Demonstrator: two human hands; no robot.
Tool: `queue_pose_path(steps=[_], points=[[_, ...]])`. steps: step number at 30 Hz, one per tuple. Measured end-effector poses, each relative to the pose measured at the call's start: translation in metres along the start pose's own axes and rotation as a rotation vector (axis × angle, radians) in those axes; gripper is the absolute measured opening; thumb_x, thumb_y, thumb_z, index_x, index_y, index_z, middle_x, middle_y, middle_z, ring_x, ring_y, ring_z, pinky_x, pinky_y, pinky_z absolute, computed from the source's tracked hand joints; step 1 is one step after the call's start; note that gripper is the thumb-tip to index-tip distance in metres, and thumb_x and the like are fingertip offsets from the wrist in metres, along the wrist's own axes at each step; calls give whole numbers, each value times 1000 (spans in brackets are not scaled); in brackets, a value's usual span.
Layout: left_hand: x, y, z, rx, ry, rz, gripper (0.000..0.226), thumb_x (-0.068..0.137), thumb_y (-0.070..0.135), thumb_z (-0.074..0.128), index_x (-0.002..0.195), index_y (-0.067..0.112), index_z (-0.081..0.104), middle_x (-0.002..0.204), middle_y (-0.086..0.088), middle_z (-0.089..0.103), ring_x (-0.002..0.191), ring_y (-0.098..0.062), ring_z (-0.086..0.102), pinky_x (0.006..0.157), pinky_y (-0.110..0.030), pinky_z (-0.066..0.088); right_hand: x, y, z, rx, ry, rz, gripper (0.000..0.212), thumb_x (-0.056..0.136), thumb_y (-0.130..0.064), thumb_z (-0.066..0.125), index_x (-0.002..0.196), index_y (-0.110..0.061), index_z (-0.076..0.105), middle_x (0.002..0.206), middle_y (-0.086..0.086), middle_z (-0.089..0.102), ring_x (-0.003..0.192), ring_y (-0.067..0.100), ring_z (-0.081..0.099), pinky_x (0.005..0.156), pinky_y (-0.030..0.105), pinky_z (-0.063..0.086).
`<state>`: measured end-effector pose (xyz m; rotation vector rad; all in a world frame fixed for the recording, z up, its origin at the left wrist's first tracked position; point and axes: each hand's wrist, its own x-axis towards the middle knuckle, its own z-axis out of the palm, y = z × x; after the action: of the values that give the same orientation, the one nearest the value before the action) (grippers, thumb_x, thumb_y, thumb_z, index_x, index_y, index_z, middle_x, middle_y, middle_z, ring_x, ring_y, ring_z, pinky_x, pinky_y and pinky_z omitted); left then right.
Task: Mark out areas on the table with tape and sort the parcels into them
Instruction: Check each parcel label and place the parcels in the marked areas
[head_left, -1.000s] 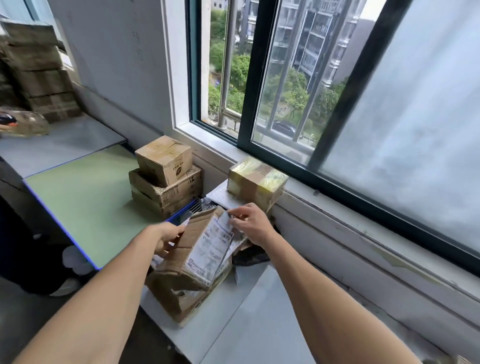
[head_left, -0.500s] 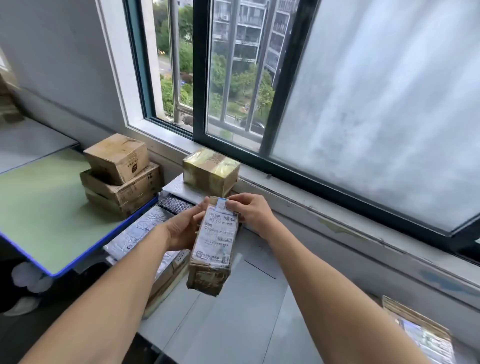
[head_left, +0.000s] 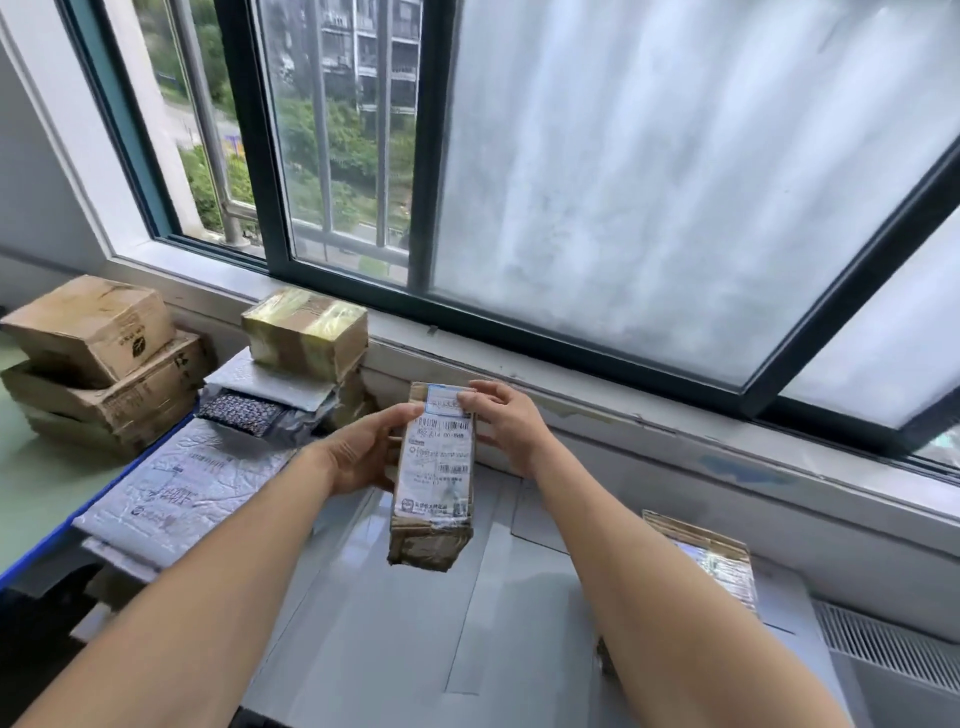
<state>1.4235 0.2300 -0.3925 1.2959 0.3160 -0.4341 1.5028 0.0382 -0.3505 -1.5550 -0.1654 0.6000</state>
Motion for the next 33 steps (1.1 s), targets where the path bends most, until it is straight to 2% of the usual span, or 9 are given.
queue_pose_path(steps=[3,7,10,12,16,19,24,30,33], points=[[8,9,28,14,-63,32,71,78,62,62,134,19,56,138,-26,51,128,-45,47,107,-64,32,-9,7,-30,30,-95,111,44,91,-35,67,130,-16,58,125,6,66,117,24,61,103,44,49],[20,16,57,42,-154,32,67,82,61,58,136,21,54,136,-31,46,114,-38,46,108,-61,30,-25,19,-63,128,-216,230,55,83,-61,63,120,-21,63,102,4,72,95,22,68,93,41,54],[27,17,76,11,-192,28,68,83,59,58,138,20,50,126,-11,37,110,-30,34,98,-53,30,-33,24,-80,180,-230,247,73,79,-69,62,127,-13,59,87,1,70,71,14,67,69,30,53],[32,16,86,-1,-215,25,70,83,58,57,140,19,48,126,-9,34,110,-30,32,96,-50,28,-36,25,-89,194,-225,250,81,78,-70,63,131,-10,55,80,-1,67,62,11,63,61,26,50],[42,14,103,29,-263,23,77,78,59,61,142,19,44,137,-30,42,116,-36,42,112,-60,23,-44,27,-108,236,-215,233,81,74,-69,68,130,-12,56,72,-6,69,61,9,66,55,23,53],[47,16,117,73,-290,12,79,77,61,61,142,18,44,141,-34,39,121,-43,44,113,-63,18,-51,28,-120,241,-167,206,84,72,-70,70,133,-14,56,77,-6,71,65,9,68,56,23,54],[56,14,142,113,-319,9,79,75,61,62,140,18,46,143,-34,38,116,-36,43,112,-61,21,-64,33,-141,236,-90,179,79,73,-72,68,131,-19,60,89,-2,74,73,11,71,59,24,55],[81,15,178,181,-269,-62,79,74,63,65,135,14,56,130,-23,52,112,-39,49,112,-53,29,-80,40,-180,196,4,163,64,84,-67,58,127,-19,61,108,8,72,105,27,69,94,41,53],[92,15,205,213,-219,-72,76,70,65,69,130,18,60,121,-13,63,109,-31,59,108,-54,38,-90,43,-203,219,104,147,62,88,-61,57,127,-13,62,106,10,70,101,28,68,87,39,55]])
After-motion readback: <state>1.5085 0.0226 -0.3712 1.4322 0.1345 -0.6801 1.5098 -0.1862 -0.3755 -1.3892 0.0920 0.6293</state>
